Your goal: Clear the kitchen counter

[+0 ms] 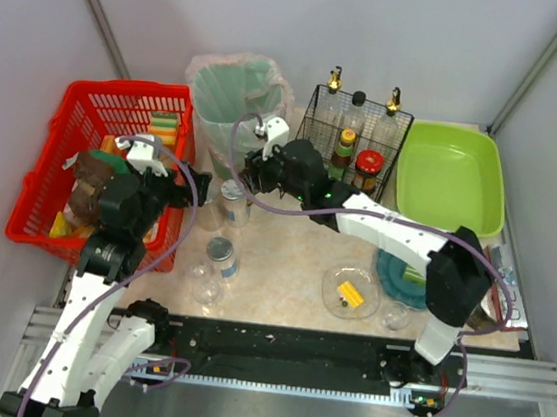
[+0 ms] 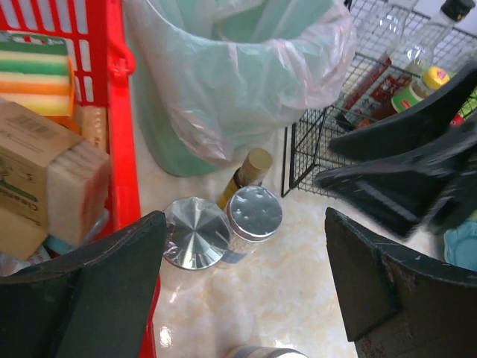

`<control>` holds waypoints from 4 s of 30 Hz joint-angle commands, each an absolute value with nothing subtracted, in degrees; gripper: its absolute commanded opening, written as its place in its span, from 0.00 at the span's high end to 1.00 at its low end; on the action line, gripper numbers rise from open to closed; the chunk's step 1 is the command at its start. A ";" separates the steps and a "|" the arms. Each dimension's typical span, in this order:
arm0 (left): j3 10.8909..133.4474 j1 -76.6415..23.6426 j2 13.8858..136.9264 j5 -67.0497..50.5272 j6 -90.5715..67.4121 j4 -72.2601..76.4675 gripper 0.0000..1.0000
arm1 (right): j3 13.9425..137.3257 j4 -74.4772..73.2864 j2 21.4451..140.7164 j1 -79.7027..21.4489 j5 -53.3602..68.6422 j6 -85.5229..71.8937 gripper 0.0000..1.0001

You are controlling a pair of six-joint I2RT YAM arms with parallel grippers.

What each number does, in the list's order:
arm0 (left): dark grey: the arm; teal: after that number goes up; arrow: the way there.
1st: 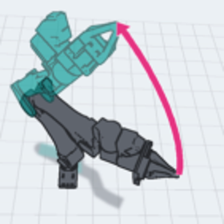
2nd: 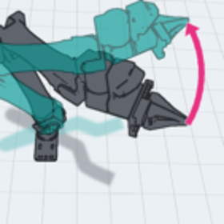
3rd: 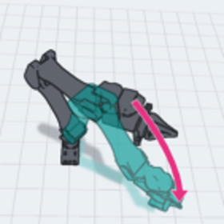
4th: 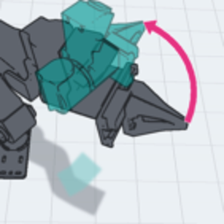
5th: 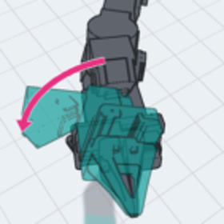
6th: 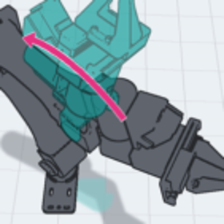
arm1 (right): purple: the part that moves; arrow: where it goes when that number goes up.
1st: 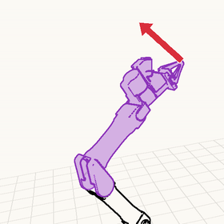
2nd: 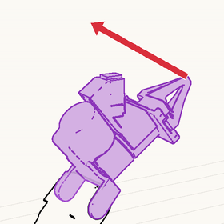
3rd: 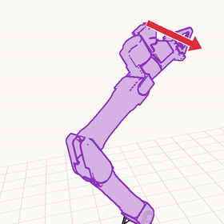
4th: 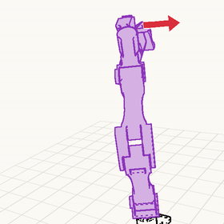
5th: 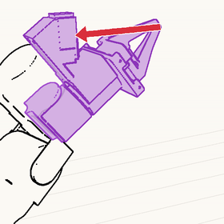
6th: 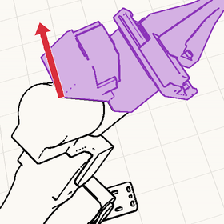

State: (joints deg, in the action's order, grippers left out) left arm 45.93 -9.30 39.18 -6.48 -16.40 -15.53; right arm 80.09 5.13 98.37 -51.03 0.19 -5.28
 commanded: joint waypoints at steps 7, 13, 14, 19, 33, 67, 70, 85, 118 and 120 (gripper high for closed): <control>45.26 -9.40 35.16 -7.11 -15.56 -11.08 0.10 | 90.78 4.75 108.45 -53.00 -8.87 -13.97 0.34; 44.56 -9.40 33.84 -13.70 -15.03 -8.71 0.10 | 95.08 1.33 111.70 -53.09 -12.30 -17.05 0.34; 44.39 -9.40 33.49 -14.84 -15.03 -8.27 0.10 | 96.05 0.36 112.49 -53.00 -12.39 -17.14 0.34; 43.24 -9.40 32.08 -18.28 -15.03 -5.89 0.10 | 97.47 -2.90 114.61 -53.00 -12.75 -18.63 0.36; 43.07 -9.40 31.55 -18.63 -15.03 -5.54 0.09 | 100.72 -5.62 119.26 -53.17 -14.50 -20.21 0.44; 42.98 -9.40 31.64 -18.72 -15.21 -5.36 0.09 | 92.46 -4.04 97.92 -50.72 -26.54 -8.79 1.00; 42.98 -9.40 31.82 -18.81 -15.21 -5.36 0.09 | 92.37 -4.04 94.84 -48.96 -27.24 -8.53 1.00; 42.98 -9.40 32.43 -18.72 -15.12 -5.45 0.09 | 95.09 -0.53 96.50 -41.49 -34.36 -4.04 1.00; 42.98 -9.40 33.40 -19.25 -15.38 -5.45 0.09 | 99.49 -8.25 112.59 -36.04 -25.66 -15.03 0.98; 42.98 -9.40 33.66 -19.34 -15.38 -5.36 0.09 | 99.84 -8.61 113.03 -36.04 -25.32 -15.47 0.93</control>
